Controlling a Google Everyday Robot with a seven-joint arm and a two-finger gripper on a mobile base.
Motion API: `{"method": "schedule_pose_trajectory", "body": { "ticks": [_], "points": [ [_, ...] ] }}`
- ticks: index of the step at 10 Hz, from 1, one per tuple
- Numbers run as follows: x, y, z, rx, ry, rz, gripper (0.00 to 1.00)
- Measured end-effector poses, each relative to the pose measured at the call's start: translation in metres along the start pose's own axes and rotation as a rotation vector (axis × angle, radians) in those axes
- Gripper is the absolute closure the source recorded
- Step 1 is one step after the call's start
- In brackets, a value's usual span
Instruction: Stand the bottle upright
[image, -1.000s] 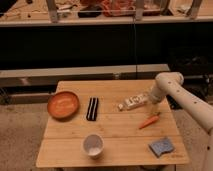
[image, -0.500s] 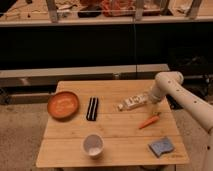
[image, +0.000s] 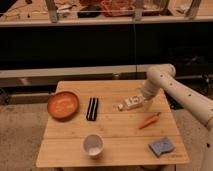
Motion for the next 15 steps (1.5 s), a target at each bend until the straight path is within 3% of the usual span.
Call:
{"method": "schedule_pose_trajectory", "body": {
  "ticks": [5, 8, 10, 15],
  "points": [
    [-0.037, -0.002, 0.036, -0.104, 0.076, -0.062, 0.20],
    [-0.045, 0.002, 0.051, -0.130, 0.121, -0.085, 0.20],
    [-0.040, -0.001, 0.058, -0.114, 0.152, -0.094, 0.20],
    [-0.018, -0.015, 0.063, -0.080, 0.169, -0.102, 0.20]
  ]
}}
